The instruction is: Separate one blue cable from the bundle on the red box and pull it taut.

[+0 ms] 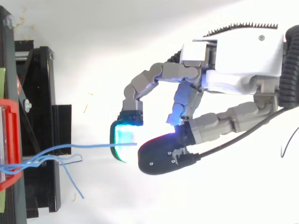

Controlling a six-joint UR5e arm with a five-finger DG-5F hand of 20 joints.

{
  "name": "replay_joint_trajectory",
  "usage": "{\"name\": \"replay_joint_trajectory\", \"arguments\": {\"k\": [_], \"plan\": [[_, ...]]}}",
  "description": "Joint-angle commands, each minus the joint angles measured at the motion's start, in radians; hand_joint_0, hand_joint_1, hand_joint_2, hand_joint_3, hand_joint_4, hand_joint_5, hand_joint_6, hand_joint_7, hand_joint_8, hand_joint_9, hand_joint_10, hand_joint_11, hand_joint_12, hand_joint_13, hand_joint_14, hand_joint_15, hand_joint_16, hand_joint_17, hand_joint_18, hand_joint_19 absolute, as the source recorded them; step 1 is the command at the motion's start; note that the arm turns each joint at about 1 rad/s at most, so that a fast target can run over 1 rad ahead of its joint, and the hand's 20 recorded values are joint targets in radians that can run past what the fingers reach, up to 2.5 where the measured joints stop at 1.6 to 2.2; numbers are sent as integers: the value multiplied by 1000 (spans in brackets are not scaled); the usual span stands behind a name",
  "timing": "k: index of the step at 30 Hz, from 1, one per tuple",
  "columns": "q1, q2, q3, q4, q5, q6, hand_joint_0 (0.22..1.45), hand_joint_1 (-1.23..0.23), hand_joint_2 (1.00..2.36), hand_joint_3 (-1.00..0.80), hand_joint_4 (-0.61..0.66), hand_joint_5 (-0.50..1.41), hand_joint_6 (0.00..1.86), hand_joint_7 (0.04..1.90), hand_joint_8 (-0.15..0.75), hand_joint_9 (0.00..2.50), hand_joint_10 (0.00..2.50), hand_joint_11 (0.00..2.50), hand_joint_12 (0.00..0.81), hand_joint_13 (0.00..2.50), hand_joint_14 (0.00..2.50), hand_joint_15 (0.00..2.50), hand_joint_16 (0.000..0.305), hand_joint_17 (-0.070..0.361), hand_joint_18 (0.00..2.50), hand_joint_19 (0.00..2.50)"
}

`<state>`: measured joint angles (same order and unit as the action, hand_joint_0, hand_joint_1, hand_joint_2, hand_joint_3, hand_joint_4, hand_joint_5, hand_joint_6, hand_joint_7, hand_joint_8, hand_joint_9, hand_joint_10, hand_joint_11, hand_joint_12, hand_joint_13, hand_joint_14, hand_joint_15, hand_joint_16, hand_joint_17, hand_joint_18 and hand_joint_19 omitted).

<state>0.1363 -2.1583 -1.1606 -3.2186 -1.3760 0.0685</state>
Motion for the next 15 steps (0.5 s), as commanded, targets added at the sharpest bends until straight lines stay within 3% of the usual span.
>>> {"name": "replay_joint_trajectory", "arguments": {"k": [1,8,15], "plan": [[0,0,-11,13,0,-1,578,-865,1033,15,-131,7,881,945,324,1258,11,295,516,1129,19,598,78,175,1047,538],[-3,0,-25,13,0,-1,588,-865,1000,33,-125,7,883,948,321,1256,12,303,512,1124,19,600,77,172,1042,542],[-1,0,-79,42,0,-1,585,-860,1004,38,-128,8,882,953,322,1267,11,289,515,1126,19,595,77,174,1047,546]]}}
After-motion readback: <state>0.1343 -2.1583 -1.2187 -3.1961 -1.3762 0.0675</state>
